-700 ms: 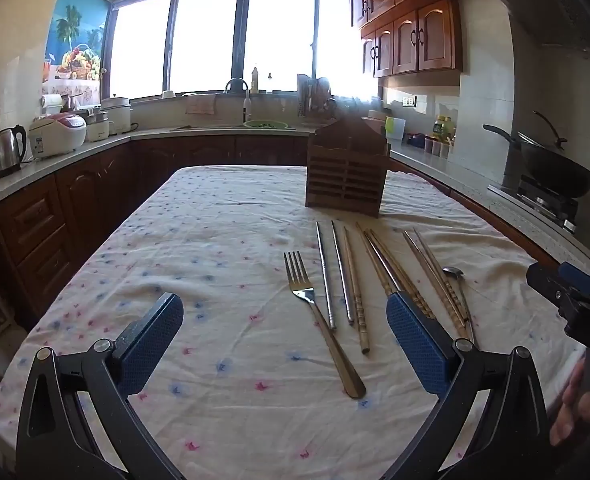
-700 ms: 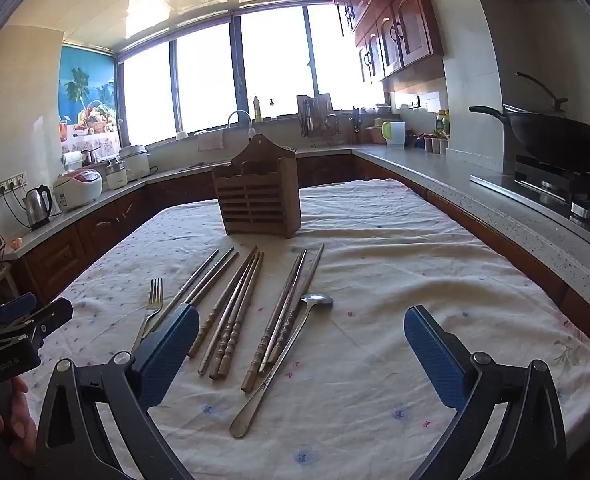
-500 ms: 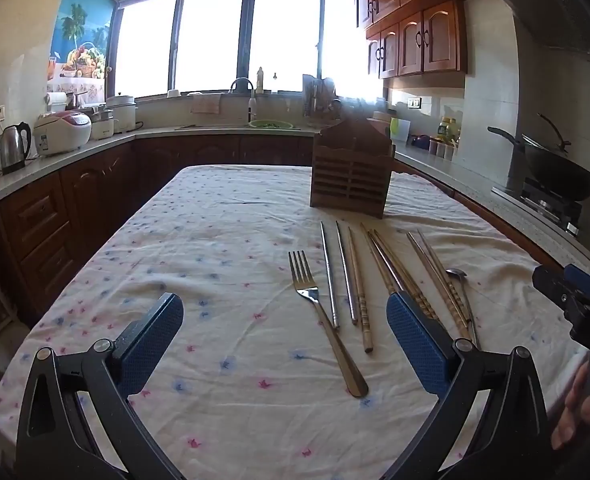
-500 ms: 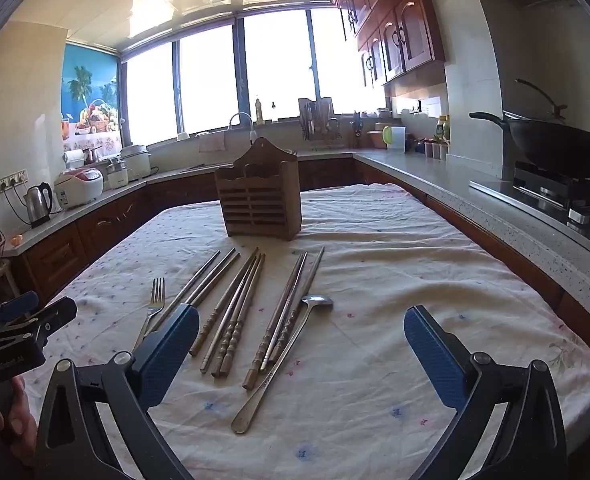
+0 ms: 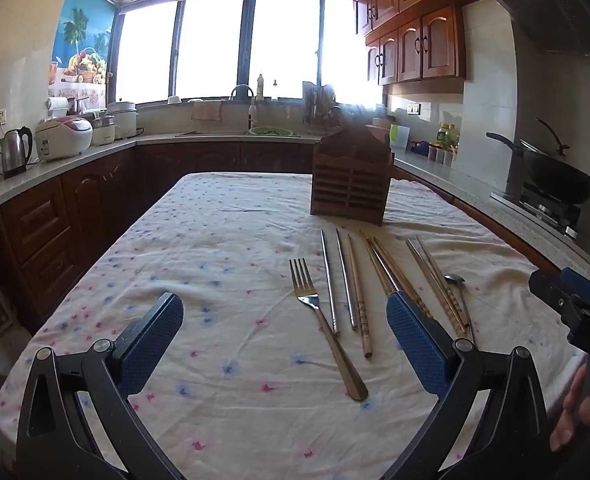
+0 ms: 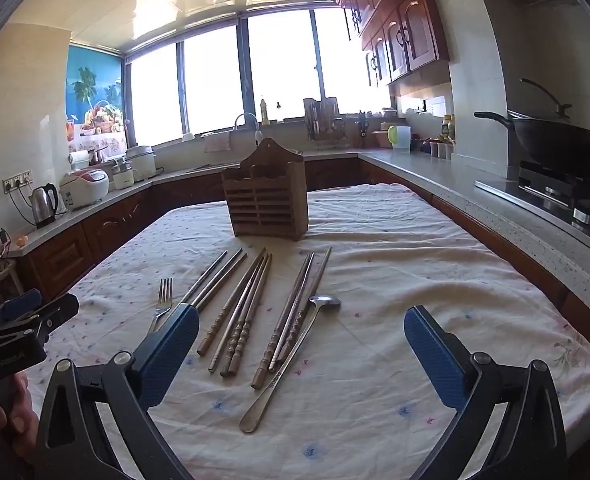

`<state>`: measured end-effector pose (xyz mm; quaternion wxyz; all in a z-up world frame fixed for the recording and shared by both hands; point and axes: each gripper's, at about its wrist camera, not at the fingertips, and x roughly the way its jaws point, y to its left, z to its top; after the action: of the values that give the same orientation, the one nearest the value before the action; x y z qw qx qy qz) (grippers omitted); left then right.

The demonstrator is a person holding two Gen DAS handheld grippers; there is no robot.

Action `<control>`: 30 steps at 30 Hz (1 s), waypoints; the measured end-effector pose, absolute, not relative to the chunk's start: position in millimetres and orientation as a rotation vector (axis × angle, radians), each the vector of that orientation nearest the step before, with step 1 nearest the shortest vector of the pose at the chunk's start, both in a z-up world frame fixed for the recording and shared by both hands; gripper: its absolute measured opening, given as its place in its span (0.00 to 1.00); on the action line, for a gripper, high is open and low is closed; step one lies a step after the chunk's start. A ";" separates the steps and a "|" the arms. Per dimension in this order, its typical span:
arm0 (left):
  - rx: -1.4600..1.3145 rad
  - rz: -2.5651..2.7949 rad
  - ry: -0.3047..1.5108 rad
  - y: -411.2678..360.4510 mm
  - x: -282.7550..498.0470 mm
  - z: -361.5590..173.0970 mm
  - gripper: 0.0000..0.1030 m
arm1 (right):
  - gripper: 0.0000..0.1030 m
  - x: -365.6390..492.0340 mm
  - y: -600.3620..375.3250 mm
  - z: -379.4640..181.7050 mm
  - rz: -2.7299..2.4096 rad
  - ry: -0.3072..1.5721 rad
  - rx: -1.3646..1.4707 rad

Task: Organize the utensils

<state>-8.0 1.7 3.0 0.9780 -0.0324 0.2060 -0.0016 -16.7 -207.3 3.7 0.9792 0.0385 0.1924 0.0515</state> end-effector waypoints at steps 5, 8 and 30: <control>-0.064 0.001 0.411 1.9 -8.5 3.7 1.00 | 1.00 -18.2 -208.4 4.8 0.106 0.377 0.083; -0.063 0.002 0.408 1.4 -8.9 4.1 1.00 | 1.00 -18.9 -209.2 5.0 0.112 0.374 0.089; -0.062 -0.002 0.395 2.6 -10.1 9.5 1.00 | 1.00 -19.8 -208.0 8.9 0.135 0.360 0.096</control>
<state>-10.1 2.6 9.5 0.9801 -0.0308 0.1962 -0.0012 -19.8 -208.0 8.9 0.9804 0.0477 0.1789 0.0670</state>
